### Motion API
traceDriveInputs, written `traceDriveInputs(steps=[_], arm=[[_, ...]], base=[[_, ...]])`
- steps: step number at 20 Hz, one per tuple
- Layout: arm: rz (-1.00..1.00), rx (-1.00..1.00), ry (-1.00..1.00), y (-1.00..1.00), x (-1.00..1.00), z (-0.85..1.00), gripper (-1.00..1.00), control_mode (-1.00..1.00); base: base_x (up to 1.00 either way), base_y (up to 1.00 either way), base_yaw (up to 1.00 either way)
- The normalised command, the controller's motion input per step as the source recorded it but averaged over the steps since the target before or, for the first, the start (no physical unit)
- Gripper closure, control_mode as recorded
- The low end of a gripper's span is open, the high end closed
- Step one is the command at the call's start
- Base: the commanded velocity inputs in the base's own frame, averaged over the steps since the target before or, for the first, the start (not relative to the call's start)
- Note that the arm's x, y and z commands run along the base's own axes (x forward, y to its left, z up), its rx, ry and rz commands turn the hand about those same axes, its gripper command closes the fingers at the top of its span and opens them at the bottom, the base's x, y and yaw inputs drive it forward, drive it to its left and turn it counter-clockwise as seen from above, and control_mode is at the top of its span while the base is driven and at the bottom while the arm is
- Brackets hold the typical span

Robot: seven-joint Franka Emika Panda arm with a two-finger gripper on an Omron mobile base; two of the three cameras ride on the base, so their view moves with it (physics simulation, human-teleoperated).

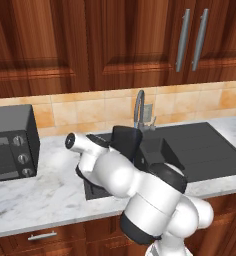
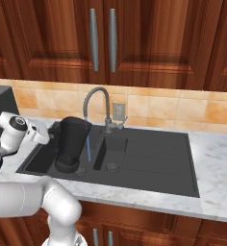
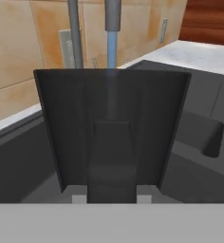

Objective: Turn on the sink faucet and place the jug under the water for a few seconds to fill it up.

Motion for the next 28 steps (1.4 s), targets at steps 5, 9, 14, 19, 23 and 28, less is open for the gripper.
traceDriveInputs(steps=[5,9,14,19,23,28], arm=[[0.00,0.00,0.00,0.00,0.43,-0.07,1.00,-1.00],[0.00,0.00,0.00,0.00,0.42,0.00,1.00,-1.00],[0.00,0.00,0.04,0.00,0.34,0.09,1.00,-1.00],[-0.01,0.00,0.04,0.00,0.15,0.35,1.00,-1.00],[-0.03,0.00,0.00,0.00,0.01,0.55,1.00,-1.00],[-0.03,0.00,0.00,0.00,0.04,0.43,1.00,-1.00]], base=[[0.00,0.00,0.00],[0.00,0.00,0.00],[0.00,0.00,0.00],[0.00,0.00,0.00],[0.00,0.00,0.00],[0.00,0.00,0.00]])
